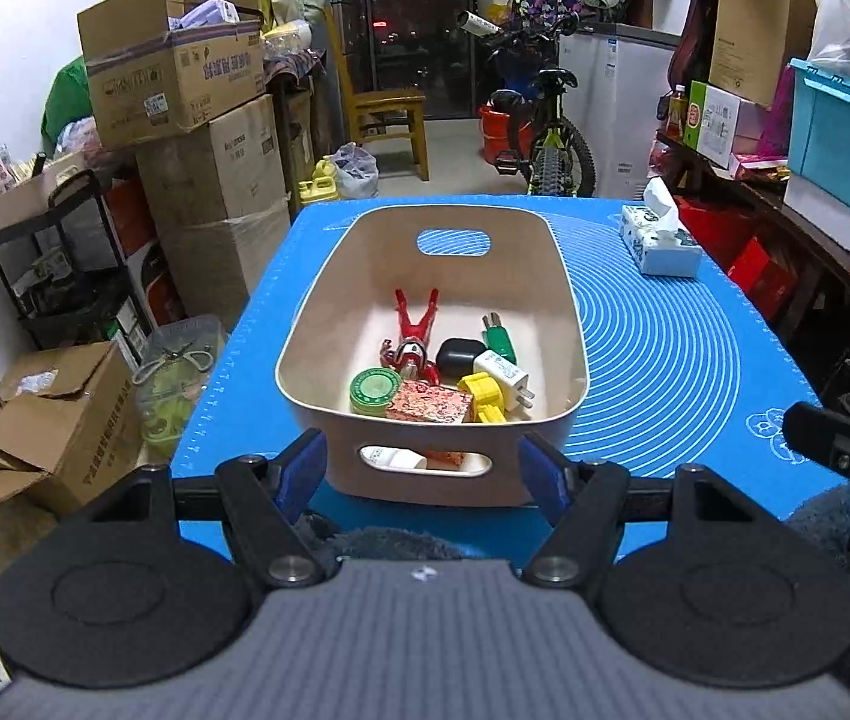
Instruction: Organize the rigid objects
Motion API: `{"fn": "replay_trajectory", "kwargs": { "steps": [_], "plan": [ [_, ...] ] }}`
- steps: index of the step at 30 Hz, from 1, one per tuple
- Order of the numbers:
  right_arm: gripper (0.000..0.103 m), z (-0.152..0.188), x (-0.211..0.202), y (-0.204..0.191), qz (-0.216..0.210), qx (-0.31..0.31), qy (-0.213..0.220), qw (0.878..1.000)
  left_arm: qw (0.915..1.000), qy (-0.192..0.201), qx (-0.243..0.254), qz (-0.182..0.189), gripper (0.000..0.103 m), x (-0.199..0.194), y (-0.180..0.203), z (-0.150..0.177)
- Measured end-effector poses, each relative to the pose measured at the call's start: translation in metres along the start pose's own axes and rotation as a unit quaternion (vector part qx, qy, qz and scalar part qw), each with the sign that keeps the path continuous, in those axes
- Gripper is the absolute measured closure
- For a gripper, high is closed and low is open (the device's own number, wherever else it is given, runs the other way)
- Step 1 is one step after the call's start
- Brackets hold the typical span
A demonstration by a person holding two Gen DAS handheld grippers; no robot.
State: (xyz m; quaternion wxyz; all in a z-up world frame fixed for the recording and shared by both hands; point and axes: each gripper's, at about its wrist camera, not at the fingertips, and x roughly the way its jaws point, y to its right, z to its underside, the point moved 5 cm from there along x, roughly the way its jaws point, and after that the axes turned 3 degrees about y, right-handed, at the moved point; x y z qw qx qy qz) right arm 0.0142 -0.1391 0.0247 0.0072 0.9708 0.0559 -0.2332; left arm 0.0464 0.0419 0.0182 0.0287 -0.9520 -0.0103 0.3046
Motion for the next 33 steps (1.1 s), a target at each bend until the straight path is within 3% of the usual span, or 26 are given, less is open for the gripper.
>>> {"fn": "replay_trajectory", "kwargs": {
  "steps": [33],
  "plan": [
    [0.002, 0.001, 0.0009, -0.0076, 0.001, -0.014, 0.001, 1.0, 1.0, -0.007, -0.001, -0.002, 0.031, 0.0033, -0.0006, 0.0004]
  ]
}}
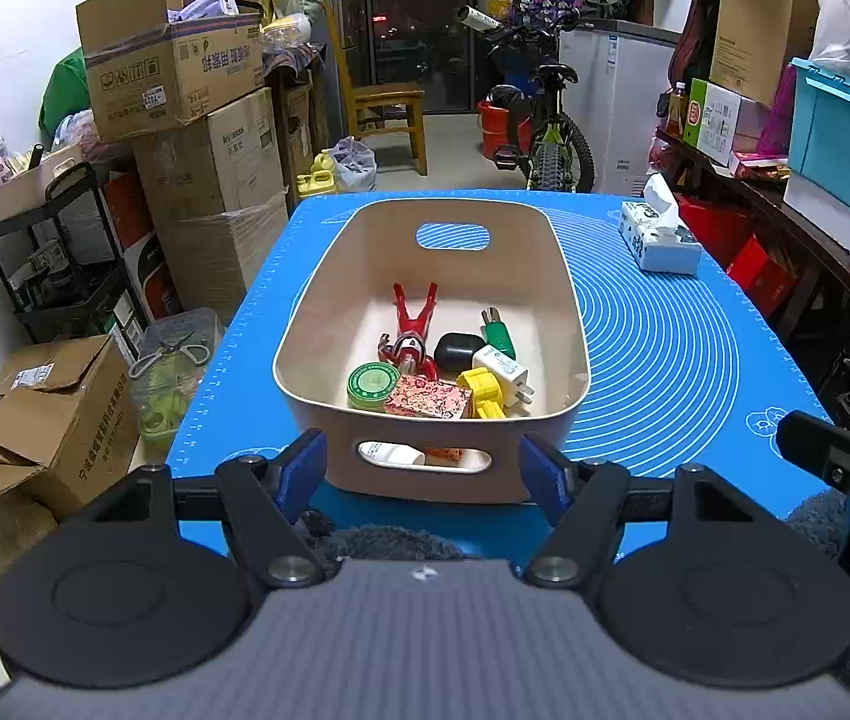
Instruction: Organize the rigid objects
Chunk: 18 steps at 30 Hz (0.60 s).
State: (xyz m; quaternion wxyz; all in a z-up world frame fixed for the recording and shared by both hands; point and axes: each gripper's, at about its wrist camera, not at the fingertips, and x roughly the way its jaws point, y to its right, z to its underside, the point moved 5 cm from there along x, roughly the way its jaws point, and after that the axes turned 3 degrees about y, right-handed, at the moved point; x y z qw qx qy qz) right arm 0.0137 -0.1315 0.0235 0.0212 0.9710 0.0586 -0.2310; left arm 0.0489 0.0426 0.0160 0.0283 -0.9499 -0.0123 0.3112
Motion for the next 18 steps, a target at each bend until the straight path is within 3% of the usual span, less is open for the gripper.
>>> {"fn": "replay_trajectory", "kwargs": {
  "steps": [18],
  "plan": [
    [0.002, 0.0014, 0.0, 0.0042, 0.001, -0.001, -0.001, 1.0, 1.0, 0.0, 0.0, 0.001, 0.031, 0.0, 0.0002, -0.0001]
  ]
}}
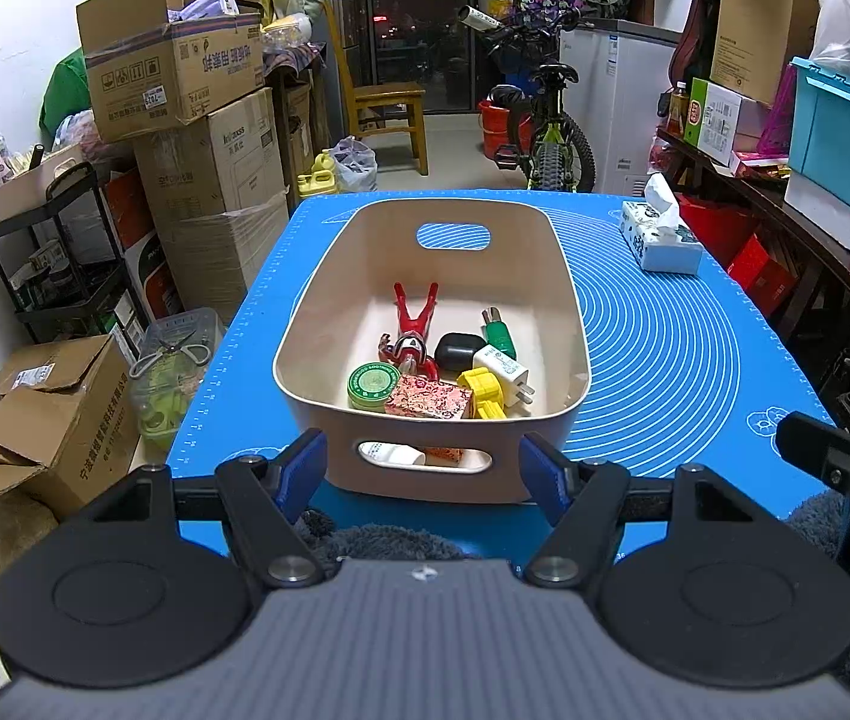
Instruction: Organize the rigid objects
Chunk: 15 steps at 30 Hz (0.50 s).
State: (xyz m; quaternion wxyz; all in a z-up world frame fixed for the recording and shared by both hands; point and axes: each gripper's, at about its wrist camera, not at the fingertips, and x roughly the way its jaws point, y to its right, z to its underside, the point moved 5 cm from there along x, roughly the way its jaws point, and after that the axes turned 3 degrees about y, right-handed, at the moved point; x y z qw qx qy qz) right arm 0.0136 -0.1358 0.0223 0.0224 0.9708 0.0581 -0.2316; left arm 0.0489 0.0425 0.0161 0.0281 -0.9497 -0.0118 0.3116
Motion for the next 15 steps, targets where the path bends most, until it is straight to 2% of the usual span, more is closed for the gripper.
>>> {"fn": "replay_trajectory", "kwargs": {
  "steps": [15],
  "plan": [
    [0.002, 0.0011, -0.0002, 0.0039, 0.001, 0.001, -0.002, 1.0, 1.0, 0.0, 0.0, -0.001, 0.031, 0.0, 0.0002, -0.0001]
  ]
}}
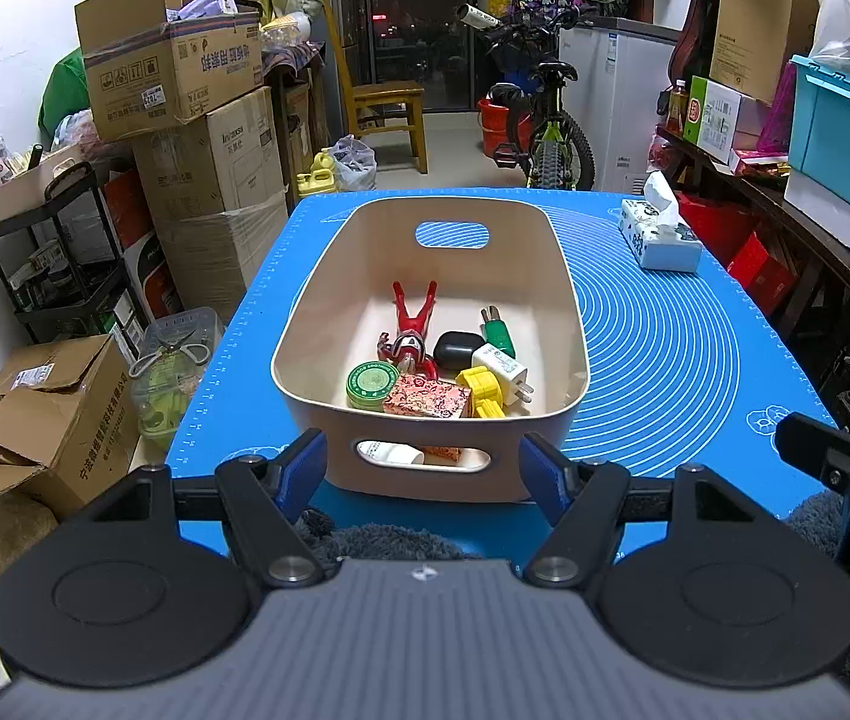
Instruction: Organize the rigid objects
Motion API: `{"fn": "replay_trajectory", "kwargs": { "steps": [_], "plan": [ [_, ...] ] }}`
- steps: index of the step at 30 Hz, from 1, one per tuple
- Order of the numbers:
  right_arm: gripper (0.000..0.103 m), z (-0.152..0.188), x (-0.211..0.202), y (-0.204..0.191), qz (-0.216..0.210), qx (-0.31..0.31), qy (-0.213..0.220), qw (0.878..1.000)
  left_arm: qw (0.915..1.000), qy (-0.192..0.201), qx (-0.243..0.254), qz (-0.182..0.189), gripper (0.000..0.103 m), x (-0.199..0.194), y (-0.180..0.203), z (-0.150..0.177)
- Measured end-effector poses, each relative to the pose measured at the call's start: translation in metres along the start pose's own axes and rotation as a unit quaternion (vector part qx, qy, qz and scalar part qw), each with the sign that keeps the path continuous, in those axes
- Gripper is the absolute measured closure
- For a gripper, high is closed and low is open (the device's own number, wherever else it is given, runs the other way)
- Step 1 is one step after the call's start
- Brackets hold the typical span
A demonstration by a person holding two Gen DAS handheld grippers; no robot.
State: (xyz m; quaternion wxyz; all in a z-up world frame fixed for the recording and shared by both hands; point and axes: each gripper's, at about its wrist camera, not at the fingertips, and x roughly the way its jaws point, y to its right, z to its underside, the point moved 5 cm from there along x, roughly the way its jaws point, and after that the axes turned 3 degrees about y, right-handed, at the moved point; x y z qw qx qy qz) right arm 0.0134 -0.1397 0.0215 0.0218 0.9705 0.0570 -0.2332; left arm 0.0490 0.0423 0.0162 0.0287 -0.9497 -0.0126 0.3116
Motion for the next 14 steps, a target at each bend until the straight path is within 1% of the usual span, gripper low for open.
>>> {"fn": "replay_trajectory", "kwargs": {
  "steps": [14],
  "plan": [
    [0.002, 0.0011, -0.0007, 0.0024, 0.001, -0.001, 0.0, 1.0, 1.0, -0.001, -0.001, 0.001, 0.031, 0.0001, 0.0003, 0.0002]
  ]
}}
